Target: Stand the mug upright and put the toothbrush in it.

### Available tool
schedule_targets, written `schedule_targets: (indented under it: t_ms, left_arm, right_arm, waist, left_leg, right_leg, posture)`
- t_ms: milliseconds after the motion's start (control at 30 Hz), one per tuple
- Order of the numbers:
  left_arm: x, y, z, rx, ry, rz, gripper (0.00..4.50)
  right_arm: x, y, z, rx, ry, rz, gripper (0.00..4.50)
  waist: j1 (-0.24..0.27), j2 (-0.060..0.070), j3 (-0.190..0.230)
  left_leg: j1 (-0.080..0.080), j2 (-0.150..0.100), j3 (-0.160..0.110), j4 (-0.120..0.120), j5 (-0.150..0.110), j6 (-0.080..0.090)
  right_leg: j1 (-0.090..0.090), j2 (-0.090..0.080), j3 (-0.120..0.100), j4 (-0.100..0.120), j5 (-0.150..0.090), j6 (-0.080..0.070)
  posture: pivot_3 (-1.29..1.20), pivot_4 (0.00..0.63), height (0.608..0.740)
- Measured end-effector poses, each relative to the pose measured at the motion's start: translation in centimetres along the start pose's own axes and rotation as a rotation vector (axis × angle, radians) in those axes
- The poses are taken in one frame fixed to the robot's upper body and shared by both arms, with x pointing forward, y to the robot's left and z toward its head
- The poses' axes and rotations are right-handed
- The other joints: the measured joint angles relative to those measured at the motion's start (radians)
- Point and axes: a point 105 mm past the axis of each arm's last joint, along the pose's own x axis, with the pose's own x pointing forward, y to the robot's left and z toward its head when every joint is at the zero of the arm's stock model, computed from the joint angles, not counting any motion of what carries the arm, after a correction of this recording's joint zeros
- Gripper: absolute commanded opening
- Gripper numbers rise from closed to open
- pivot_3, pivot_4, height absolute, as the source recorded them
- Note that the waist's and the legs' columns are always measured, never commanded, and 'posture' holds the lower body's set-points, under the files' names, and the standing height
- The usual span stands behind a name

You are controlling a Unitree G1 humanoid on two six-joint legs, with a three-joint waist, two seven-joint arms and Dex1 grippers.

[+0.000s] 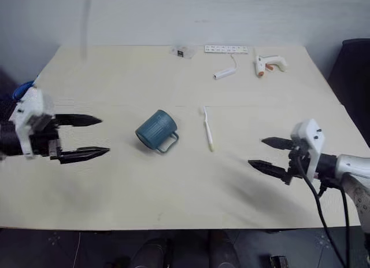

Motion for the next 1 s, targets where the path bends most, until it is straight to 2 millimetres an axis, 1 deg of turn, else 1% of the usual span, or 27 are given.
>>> schedule_targets:
  t_ms: [33,100,167,200,233,333,400,467,600,733,867,1000]
  left_arm:
    - [1.0,-0.9,0.3,-0.005,0.008,-0.079,4.50]
    - [2.3,-2.4,0.3,-0.025,0.017,-0.201,4.50]
    - [3.0,-3.2,-0.3,-0.055,0.039,-0.283,4.50]
    - [3.5,-3.3,-0.9,-0.059,0.067,-0.300,4.50]
    - [4.0,-3.1,-1.5,-0.051,0.099,-0.298,4.50]
    - [6.1,-1.5,-3.1,-0.051,0.161,-0.238,4.50]
    - [7.8,-0.7,-4.1,-0.069,0.193,-0.206,4.50]
    - [8.9,-0.1,-4.5,-0.069,0.207,-0.177,4.50]
    - [10.7,0.8,-4.5,-0.068,0.198,-0.136,4.50]
    - [11.8,1.0,-5.1,-0.077,0.203,-0.125,4.50]
    - [11.9,2.4,-6.0,-0.076,0.245,-0.063,4.50]
    - [12.9,4.1,-7.2,-0.077,0.285,0.010,4.50]
  right_arm:
    - [0.6,1.1,0.2,-0.004,0.006,0.041,4.44]
    - [1.4,2.7,0.3,-0.015,0.018,0.099,4.44]
    - [1.9,3.5,0.5,-0.020,0.021,0.120,4.44]
    - [2.0,3.5,0.7,-0.017,0.014,0.114,4.44]
    - [2.2,3.6,0.9,-0.021,0.007,0.111,4.44]
    - [2.5,3.9,1.4,-0.027,-0.005,0.111,4.44]
    - [2.5,4.2,1.6,-0.033,-0.011,0.111,4.44]
    - [2.6,4.4,1.8,-0.035,-0.017,0.111,4.44]
    - [2.7,4.6,2.1,-0.031,-0.028,0.100,4.44]
    - [2.6,4.8,2.0,-0.031,-0.029,0.089,4.44]
    - [2.6,4.7,1.7,-0.013,-0.024,0.072,4.44]
    - [2.6,4.6,1.7,-0.009,-0.028,0.066,4.44]
  waist:
    - [-0.001,0.000,0.000]
    - [-0.004,0.000,0.000]
    - [-0.005,-0.001,0.000]
    - [-0.004,-0.001,0.000]
    - [-0.002,-0.001,0.001]
    - [0.005,-0.002,0.001]
    - [0.013,-0.004,0.002]
    - [0.018,-0.004,0.002]
    - [0.022,-0.004,0.002]
    - [0.023,-0.004,0.002]
    - [0.024,-0.004,0.002]
    - [0.025,-0.004,0.002]
  left_leg:
    - [0.000,0.000,0.000,0.000,0.000,0.000]
    - [0.000,0.000,0.001,0.000,-0.001,0.000]
    - [0.000,0.000,0.001,0.001,-0.001,-0.001]
    - [0.000,0.000,0.002,0.001,-0.001,-0.001]
    - [0.000,-0.001,0.002,0.002,-0.001,-0.001]
    - [0.000,-0.001,0.002,0.004,-0.001,-0.001]
    - [-0.002,0.000,0.001,0.005,-0.001,-0.001]
    - [-0.003,0.001,0.001,0.007,-0.001,-0.001]
    - [-0.004,0.001,0.002,0.008,-0.001,0.000]
    - [-0.005,0.001,0.001,0.008,-0.001,0.000]
    - [-0.005,0.001,0.001,0.011,-0.002,0.000]
    - [-0.005,0.001,0.001,0.014,-0.001,0.000]
  right_leg:
    - [0.000,0.001,0.000,0.000,0.000,0.000]
    - [-0.001,0.003,0.001,0.000,0.000,0.000]
    - [-0.001,0.005,0.002,-0.001,0.000,-0.001]
    - [0.000,0.007,0.002,0.000,-0.001,-0.001]
    - [0.000,0.007,0.002,0.000,-0.001,-0.001]
    - [0.001,0.010,0.003,0.000,-0.001,-0.002]
    - [0.001,0.012,0.003,0.000,-0.001,-0.002]
    - [0.000,0.012,0.003,0.000,0.000,-0.001]
    - [-0.001,0.012,0.004,0.001,0.000,-0.001]
    - [-0.001,0.012,0.003,0.001,0.000,-0.001]
    - [-0.001,0.012,0.003,0.003,0.000,-0.001]
    - [-0.001,0.012,0.003,0.003,0.001,0.000]
  posture:
    - [0.00,0.150,0.740]
    - [0.00,0.150,0.740]
    - [0.00,0.150,0.740]
    - [0.00,0.150,0.740]
    - [0.00,0.150,0.740]
    - [0.00,0.150,0.740]
    - [0.00,0.150,0.740]
    - [0.00,0.150,0.740]
    - [0.00,0.150,0.740]
    - [0.00,0.150,0.740]
    - [0.00,0.150,0.740]
    - [0.00,0.150,0.740]
